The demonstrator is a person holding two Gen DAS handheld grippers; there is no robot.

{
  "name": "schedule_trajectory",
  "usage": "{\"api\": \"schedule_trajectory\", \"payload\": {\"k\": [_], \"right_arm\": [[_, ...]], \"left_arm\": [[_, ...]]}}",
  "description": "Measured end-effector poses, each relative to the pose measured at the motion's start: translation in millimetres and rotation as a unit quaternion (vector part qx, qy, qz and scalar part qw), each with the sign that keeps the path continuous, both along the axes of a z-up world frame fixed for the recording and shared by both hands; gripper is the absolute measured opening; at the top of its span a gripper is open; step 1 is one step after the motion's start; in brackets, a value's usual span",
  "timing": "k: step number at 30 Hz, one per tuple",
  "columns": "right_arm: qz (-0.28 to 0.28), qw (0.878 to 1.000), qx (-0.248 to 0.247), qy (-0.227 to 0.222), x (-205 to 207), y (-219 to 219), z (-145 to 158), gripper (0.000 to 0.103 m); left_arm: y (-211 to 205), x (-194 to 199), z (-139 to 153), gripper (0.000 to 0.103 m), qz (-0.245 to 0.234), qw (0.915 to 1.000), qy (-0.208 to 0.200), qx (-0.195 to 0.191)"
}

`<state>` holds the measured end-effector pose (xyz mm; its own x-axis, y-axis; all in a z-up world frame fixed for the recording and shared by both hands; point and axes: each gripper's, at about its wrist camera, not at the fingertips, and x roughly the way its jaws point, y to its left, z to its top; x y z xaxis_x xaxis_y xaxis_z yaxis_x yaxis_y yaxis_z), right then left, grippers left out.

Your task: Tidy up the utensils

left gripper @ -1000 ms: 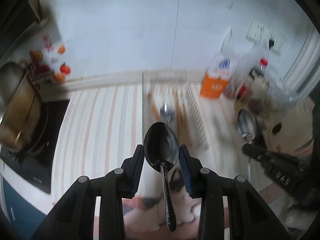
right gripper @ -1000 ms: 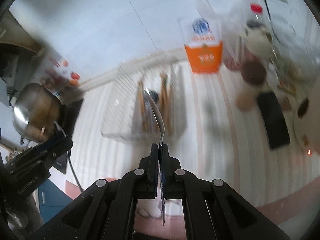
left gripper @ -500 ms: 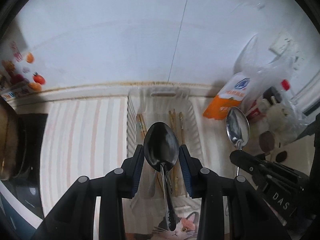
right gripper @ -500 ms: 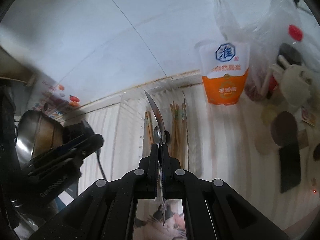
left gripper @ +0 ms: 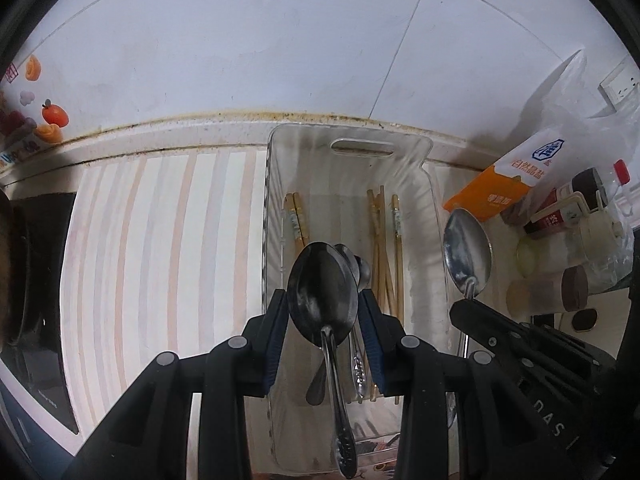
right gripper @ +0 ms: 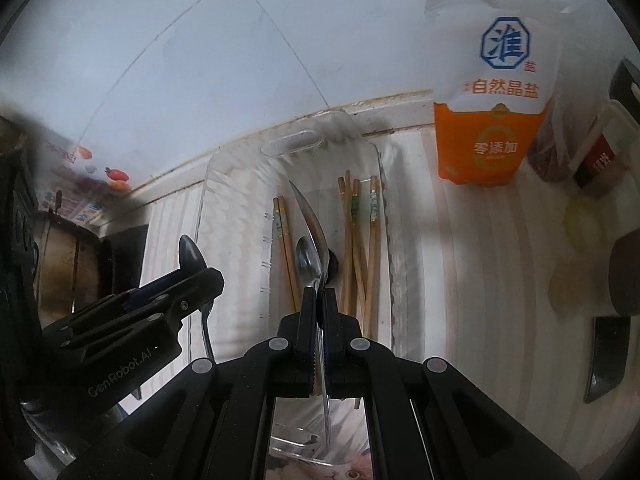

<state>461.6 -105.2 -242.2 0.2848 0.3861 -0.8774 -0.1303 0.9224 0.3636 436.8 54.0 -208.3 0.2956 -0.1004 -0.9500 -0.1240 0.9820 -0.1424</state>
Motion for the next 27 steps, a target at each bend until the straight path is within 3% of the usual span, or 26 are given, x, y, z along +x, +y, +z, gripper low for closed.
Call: {"api": "schedule_trajectory", "payload": {"k": [6, 8, 11, 14, 15, 17, 19, 20, 24, 27], "right_arm": [[-0.004, 1.0, -0.018, 0.007, 0.6, -1.4, -1.9, 0.008], [-0.004, 1.0, -0.027, -0.001, -3.3, -3.5, 0.9, 0.014], [-0.002, 0.999, -0.045, -0.018, -13.4, -6.5, 8.3, 0.025], [-0.001, 0.997, -0.069, -0.04, -25.4, -7.8, 16.3, 0.038], [-0.001, 0.995, -0.085, -0.049, -31.4, -8.9, 19.0, 0.047], [0.0, 0.992, -0.108, -0.065, -41.8, -10.9, 23.4, 0.059], [-0.001, 0.988, -0.131, -0.079, -51.1, -13.8, 26.4, 0.079], [-0.002, 0.987, -0.139, -0.085, -55.0, -15.2, 27.9, 0.083], [-0.007, 0.98, -0.171, -0.103, -72.2, -24.0, 31.4, 0.099], [-0.01, 0.978, -0.174, -0.112, -81.8, -30.8, 35.7, 0.102]], "left_arm": [[8.0, -3.8, 6.8, 0.033, 0.017, 0.9998, 0.003, -0.002], [10.0, -7.5, 10.4, 0.047, 0.024, 0.9997, 0.002, 0.009], [13.0, -16.4, 17.8, 0.06, 0.036, 0.9988, -0.008, 0.033], [14.2, -28.8, 25.1, 0.061, 0.043, 0.9977, -0.022, 0.047], [14.0, -32.1, 26.9, 0.062, 0.044, 0.9974, -0.027, 0.051], [13.9, -40.7, 31.6, 0.079, 0.05, 0.9959, -0.039, 0.064], [14.8, -50.6, 35.0, 0.096, 0.055, 0.9946, -0.051, 0.072], [15.5, -55.1, 35.8, 0.102, 0.056, 0.9941, -0.054, 0.075], [15.6, -72.6, 37.1, 0.103, 0.065, 0.9923, -0.052, 0.092], [15.1, -86.7, 38.7, 0.103, 0.073, 0.9906, -0.055, 0.102]]}}
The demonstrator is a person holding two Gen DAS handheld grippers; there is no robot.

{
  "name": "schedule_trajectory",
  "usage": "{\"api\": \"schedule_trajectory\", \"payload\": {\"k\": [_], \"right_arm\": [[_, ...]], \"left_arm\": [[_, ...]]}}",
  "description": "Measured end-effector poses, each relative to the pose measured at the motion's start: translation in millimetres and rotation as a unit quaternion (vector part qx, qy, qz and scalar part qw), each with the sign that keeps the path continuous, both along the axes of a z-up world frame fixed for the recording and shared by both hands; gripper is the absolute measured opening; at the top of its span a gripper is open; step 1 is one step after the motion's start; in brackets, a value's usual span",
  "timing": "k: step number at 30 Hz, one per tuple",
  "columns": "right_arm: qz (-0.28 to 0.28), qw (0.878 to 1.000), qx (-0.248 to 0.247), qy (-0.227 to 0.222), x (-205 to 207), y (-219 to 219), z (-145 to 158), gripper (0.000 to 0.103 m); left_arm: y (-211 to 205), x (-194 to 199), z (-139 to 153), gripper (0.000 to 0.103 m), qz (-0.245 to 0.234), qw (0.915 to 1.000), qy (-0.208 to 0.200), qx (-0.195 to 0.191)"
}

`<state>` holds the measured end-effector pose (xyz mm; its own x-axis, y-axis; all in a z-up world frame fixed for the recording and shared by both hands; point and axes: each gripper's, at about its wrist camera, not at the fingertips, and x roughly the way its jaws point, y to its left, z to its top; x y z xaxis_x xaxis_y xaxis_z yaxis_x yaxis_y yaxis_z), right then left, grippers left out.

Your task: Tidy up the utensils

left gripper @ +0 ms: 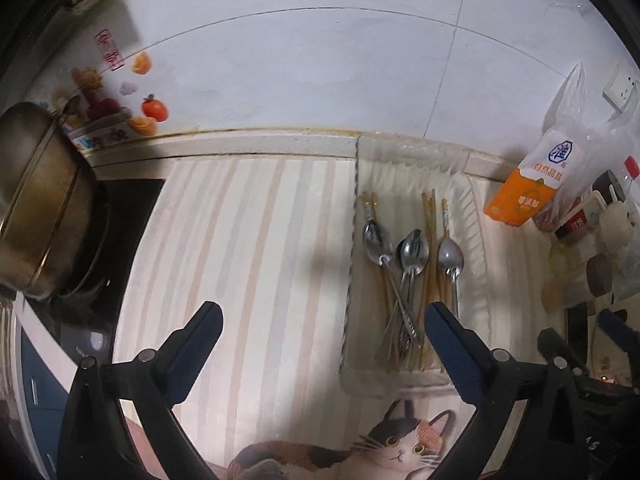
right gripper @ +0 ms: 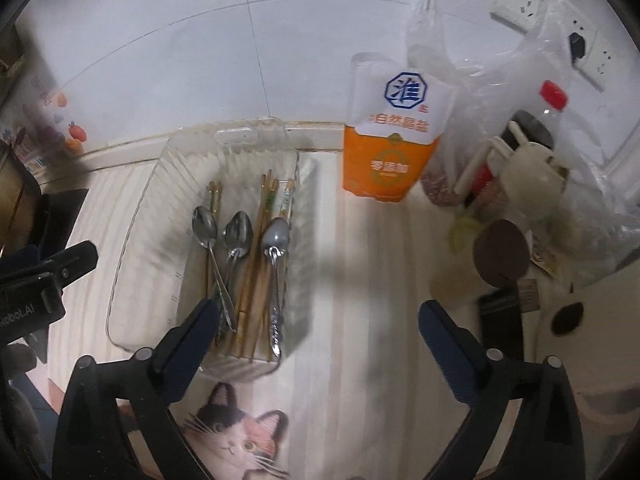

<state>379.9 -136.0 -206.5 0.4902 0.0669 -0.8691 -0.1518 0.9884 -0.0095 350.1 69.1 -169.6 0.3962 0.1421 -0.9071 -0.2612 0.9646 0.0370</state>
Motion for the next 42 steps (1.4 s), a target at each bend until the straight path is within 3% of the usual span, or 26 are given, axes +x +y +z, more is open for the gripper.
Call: {"api": "schedule_trajectory", "payload": {"k": [6, 12, 21, 26, 33, 42], "right_arm": [[0.01, 0.999, 0.017, -0.025, -32.4, -8.2, 20.0, 0.103], [0.009, 0.998, 0.018, -0.066, -81.2, -17.3, 50.2, 0.103], [-0.003, 0.989, 0.011, -0.147, -177.0, -22.8, 122.9, 0.103], [-0.007, 0.985, 0.04, -0.165, -222.1, -20.5, 153.0, 0.103], [-0.007, 0.982, 0.116, -0.151, -271.1, -26.7, 184.3, 0.103], [0.02, 0.976, 0.139, -0.166, -312.3, -22.5, 213.1, 0.103]], "left_arm": [[-4.6, -34.6, 16.2, 0.103, 0.015, 0.9997, -0.02, 0.007], [-14.6, -81.8, 52.3, 0.103, 0.011, 0.9978, -0.061, 0.021], [-18.2, -156.7, 110.6, 0.103, -0.016, 0.9918, -0.124, 0.026], [-17.7, -196.6, 137.3, 0.103, -0.042, 0.9887, -0.144, 0.007], [-7.8, -231.8, 168.8, 0.103, -0.078, 0.9833, -0.158, -0.047], [-7.2, -265.2, 204.7, 0.103, -0.114, 0.9752, -0.175, -0.074]]}}
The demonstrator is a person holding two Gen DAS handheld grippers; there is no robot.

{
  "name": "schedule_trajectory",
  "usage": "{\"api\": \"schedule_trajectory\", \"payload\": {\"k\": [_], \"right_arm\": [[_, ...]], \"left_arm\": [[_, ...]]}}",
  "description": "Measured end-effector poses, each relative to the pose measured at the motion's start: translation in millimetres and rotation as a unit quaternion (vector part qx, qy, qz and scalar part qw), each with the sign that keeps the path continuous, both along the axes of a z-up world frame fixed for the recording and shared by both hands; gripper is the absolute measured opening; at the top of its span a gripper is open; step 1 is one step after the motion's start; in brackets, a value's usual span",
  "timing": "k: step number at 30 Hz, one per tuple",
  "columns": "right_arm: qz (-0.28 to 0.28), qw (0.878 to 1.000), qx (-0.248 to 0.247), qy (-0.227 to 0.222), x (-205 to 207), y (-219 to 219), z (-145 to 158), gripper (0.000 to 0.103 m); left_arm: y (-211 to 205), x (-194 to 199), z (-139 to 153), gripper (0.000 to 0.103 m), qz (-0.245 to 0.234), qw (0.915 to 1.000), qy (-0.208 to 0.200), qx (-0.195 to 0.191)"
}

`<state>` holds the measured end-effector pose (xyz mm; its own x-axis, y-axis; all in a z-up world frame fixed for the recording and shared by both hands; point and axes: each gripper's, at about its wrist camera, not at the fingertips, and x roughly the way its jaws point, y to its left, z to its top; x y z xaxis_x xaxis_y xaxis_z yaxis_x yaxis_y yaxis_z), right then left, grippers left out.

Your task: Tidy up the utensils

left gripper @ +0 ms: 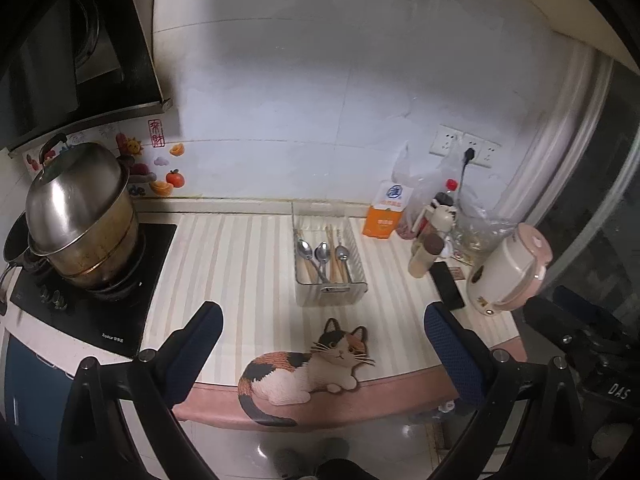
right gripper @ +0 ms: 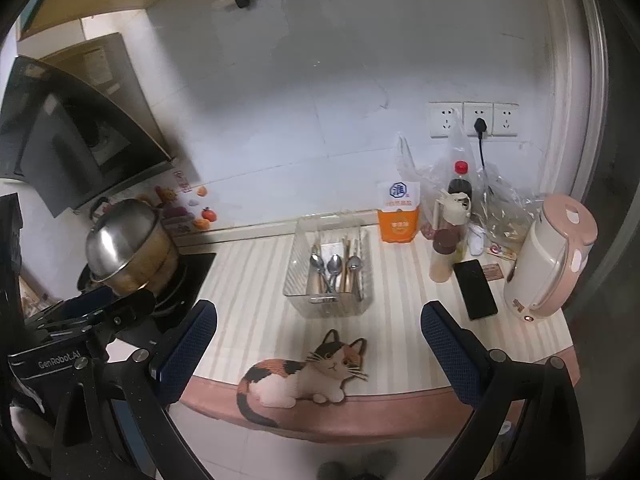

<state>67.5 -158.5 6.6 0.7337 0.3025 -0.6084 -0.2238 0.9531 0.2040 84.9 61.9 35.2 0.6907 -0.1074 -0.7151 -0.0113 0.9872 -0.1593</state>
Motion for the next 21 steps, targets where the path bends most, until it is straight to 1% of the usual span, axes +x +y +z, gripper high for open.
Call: {"api": "schedule_trajectory", "payload": {"k": [5, 10, 21], "right_arm": [[0.018, 1.0, -0.004, -0.012, -2.5, -0.2, 9.7, 0.103], [0.035, 0.999, -0.009, -0.01, 5.1, -2.5, 14.4, 0.103], [0.049, 0.999, -0.012, 0.003, 20.1, -6.2, 10.6, 0.103]], "left_arm": [[0.8, -6.9, 7.8, 0.103, 0.003, 0.9999, -0.011, -0.003], [-2.9, -7.5, 12.1, 0.103, 0.01, 0.9998, -0.014, -0.004], [-8.2, -1.0, 2.8, 0.103, 0.02, 0.9998, -0.002, -0.007]]}}
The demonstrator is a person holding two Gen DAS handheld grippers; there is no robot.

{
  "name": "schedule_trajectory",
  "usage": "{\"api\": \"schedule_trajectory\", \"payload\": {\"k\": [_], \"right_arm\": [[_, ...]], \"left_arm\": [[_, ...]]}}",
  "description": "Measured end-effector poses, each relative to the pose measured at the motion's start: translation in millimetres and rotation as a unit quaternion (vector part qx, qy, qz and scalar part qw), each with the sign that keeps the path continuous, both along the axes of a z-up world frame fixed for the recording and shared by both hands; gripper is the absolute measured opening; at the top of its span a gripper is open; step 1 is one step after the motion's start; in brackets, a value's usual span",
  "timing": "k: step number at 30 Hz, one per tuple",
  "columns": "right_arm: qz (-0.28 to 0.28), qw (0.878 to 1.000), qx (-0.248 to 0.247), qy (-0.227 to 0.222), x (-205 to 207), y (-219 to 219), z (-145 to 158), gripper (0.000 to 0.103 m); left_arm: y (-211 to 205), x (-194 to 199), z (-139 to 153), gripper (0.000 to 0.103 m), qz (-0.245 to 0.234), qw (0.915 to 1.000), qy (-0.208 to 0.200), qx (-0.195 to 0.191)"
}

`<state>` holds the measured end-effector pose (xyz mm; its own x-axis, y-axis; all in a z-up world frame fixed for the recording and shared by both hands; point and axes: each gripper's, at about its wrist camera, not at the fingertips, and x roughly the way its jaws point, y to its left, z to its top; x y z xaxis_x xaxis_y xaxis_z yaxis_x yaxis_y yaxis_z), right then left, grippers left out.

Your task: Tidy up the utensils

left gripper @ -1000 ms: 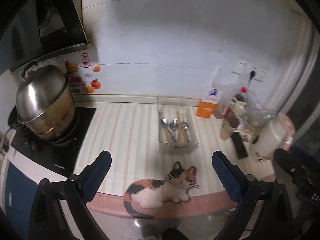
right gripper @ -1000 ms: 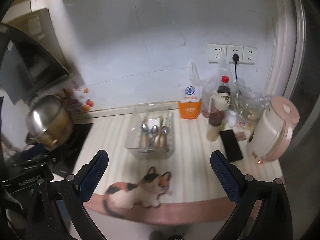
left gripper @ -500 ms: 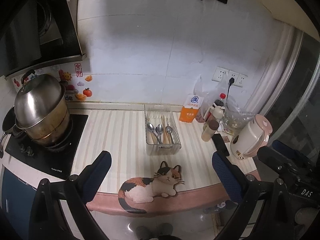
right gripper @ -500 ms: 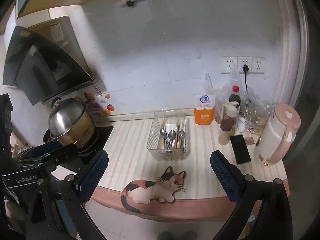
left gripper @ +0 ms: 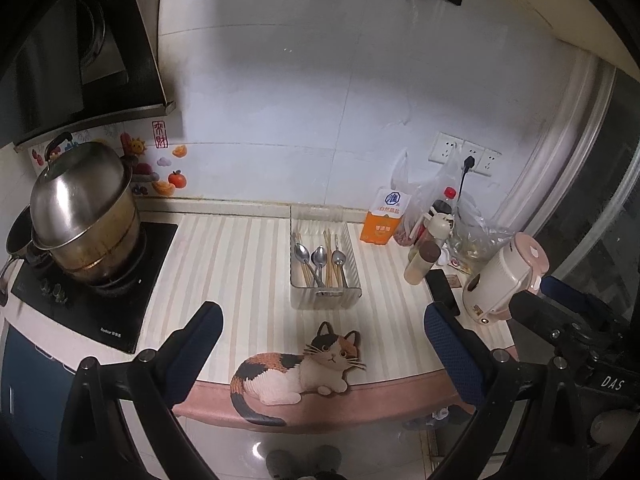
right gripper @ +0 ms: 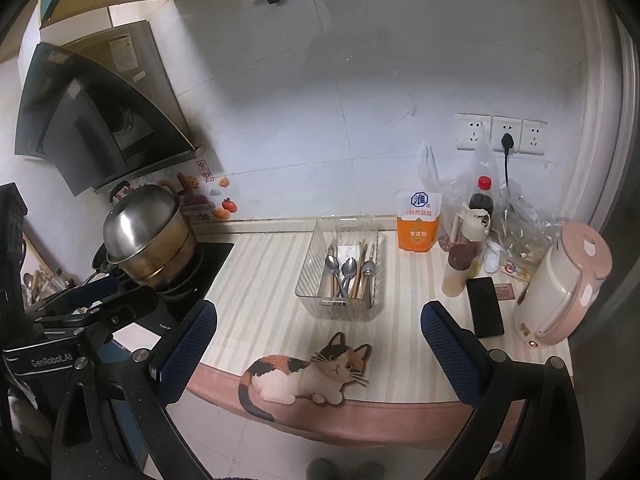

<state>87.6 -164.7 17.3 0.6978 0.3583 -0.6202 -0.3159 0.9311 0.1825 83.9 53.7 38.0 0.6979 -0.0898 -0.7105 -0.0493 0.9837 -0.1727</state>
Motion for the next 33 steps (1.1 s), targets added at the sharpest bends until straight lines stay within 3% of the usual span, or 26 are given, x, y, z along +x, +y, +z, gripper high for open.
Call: {"api": "schedule_trajectory", "payload": {"k": [33], "right_arm": [[0.015, 1.0, -0.008, 0.015, 7.8, 2.0, -9.5, 0.103]], "left_arm": [[3.8, 1.3, -8.2, 0.103, 0.0, 1.0, 0.008, -0.004]]}}
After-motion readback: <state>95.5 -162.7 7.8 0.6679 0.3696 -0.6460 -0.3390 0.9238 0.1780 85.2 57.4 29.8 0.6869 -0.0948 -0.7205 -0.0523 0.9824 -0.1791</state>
